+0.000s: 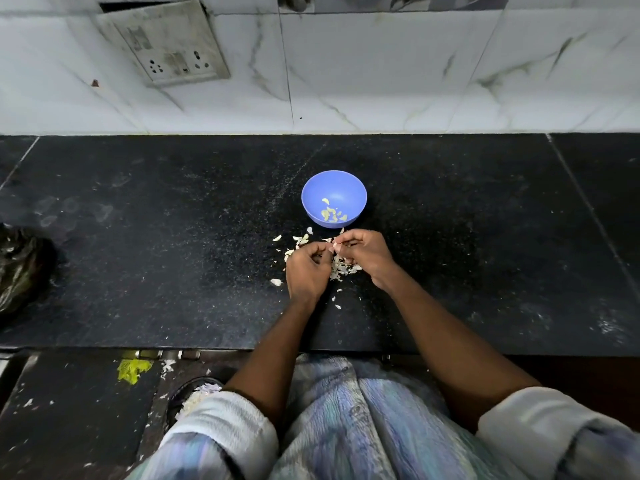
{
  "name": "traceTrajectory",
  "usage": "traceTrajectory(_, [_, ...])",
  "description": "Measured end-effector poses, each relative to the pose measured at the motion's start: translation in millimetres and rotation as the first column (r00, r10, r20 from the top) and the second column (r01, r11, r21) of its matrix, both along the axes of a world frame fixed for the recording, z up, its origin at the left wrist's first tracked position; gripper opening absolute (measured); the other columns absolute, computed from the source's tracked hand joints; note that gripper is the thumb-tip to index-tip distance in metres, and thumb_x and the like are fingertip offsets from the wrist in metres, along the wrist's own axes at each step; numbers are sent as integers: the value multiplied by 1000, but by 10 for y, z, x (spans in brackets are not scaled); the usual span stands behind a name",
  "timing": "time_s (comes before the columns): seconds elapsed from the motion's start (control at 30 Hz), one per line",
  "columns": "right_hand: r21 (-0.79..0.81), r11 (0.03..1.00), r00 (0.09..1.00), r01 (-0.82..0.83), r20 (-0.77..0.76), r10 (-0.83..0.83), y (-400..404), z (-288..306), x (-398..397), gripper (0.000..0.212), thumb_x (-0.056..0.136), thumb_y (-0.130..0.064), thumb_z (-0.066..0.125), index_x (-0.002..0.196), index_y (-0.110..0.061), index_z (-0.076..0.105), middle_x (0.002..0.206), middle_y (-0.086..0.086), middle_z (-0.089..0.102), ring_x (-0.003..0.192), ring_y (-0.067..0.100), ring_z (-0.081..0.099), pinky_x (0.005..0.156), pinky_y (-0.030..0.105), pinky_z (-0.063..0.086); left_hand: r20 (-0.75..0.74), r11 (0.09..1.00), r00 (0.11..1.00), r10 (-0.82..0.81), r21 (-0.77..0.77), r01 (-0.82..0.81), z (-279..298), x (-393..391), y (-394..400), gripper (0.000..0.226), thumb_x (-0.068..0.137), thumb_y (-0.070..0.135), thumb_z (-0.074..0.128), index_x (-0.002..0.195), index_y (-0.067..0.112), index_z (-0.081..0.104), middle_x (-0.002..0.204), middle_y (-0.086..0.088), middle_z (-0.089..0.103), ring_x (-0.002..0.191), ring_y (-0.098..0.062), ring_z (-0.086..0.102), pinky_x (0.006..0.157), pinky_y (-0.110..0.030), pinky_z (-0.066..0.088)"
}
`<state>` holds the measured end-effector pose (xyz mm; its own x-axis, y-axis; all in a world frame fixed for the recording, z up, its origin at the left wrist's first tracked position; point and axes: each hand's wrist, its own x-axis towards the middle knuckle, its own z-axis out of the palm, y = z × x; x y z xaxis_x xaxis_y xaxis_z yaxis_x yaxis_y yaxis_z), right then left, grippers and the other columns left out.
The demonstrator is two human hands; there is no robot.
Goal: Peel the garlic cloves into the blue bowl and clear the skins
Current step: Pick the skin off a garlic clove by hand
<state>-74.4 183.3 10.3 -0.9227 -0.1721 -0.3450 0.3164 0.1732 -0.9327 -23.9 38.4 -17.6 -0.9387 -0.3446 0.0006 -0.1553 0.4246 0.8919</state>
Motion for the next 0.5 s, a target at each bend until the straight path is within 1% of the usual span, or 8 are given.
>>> traceTrajectory(0.07, [28,999,999,-15,-51,16,1,12,14,8,89,0,75,95,-5,75,82,4,77,68,8,70,63,22,55,-1,1000,1000,8,15,-8,-7,-6,13,6,93,27,77,92,25,83,76,14,76,68,-4,71,69,-37,61])
traceTrajectory(0.17, [60,998,993,-33,-107,40,9,11,-7,9,87,5,76,94,-1,74,80,17,75,69,22,74,69,32,63,19,999,999,49,13,-49,0,-7,12,6,90,28,78,89,27,83,77,16,77,71,-3,72,71,-35,61])
traceTrajectory(0.27, [136,990,985,-33,-162,55,14,20,-27,11,82,3,81,88,-4,76,75,13,76,64,20,72,69,31,62,9,998,1000,24,55,-25,25,-22,-13,6,90,25,79,88,27,84,78,16,77,71,-4,72,70,-30,60])
traceTrajectory(0.37, [145,989,986,-33,-160,56,30,36,-35,16,82,6,79,84,-9,78,70,9,75,62,18,71,68,32,61,11,997,1000,1,80,-2,53,-32,-21,7,92,22,78,90,22,85,78,14,78,71,-4,73,70,-29,60])
traceTrajectory(0.43, [156,987,986,-28,-156,52,31,47,-31,19,81,8,79,86,-10,78,70,8,75,62,15,70,65,28,58,17,997,1000,5,80,-7,45,-36,-15,6,91,21,79,90,22,85,76,14,78,71,-5,73,71,-30,61])
traceTrajectory(0.5, [156,988,988,-16,-152,40,26,59,-30,21,78,9,79,91,-9,78,74,11,76,65,16,71,66,29,60,17,997,1000,9,78,-11,50,-41,-7,6,90,20,79,88,22,85,75,14,78,71,-6,74,72,-31,62])
